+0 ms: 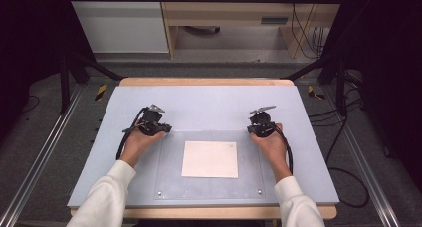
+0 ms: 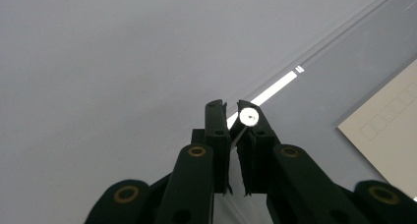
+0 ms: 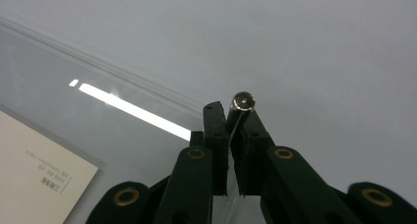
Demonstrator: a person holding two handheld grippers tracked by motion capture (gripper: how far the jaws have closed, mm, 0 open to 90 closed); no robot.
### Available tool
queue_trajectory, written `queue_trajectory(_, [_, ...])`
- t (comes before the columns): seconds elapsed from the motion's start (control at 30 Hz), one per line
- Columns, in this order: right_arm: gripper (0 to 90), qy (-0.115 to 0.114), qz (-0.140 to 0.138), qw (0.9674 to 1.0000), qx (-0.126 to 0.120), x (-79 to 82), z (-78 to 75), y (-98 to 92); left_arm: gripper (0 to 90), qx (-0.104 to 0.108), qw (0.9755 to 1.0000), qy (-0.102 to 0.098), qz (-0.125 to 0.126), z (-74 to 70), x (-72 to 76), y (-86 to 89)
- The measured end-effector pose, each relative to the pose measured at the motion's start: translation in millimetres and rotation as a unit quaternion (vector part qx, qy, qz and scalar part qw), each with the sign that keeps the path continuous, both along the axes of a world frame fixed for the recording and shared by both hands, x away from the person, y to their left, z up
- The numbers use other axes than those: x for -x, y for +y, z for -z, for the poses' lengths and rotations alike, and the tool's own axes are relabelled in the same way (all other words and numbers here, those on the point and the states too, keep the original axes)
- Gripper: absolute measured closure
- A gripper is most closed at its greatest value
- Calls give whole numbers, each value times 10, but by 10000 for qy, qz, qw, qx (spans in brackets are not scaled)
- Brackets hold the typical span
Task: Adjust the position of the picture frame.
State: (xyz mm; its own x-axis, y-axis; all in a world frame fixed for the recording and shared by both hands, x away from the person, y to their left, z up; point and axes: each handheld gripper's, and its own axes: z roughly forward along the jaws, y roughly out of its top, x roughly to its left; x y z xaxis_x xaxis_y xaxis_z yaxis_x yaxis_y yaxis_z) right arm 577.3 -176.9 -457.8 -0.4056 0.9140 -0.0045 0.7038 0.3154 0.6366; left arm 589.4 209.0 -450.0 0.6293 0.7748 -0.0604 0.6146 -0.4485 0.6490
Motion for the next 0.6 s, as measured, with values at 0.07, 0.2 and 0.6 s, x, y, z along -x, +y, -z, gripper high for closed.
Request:
queue_trajectory(0.07, [855, -16, 12, 10000, -28, 9, -2, -4, 830, 3, 10000, -9, 0, 1, 1, -1])
queue_trajectory(0.2, [855, -41, 29, 10000, -20, 17, 2, -13, 834, -8, 9999, -109, -53, 6, 11, -27])
queue_trajectory(0.6, [853, -157, 17, 9999, -7, 21, 25, -9, 837, -63, 9996, -196, -206, 19, 45, -40])
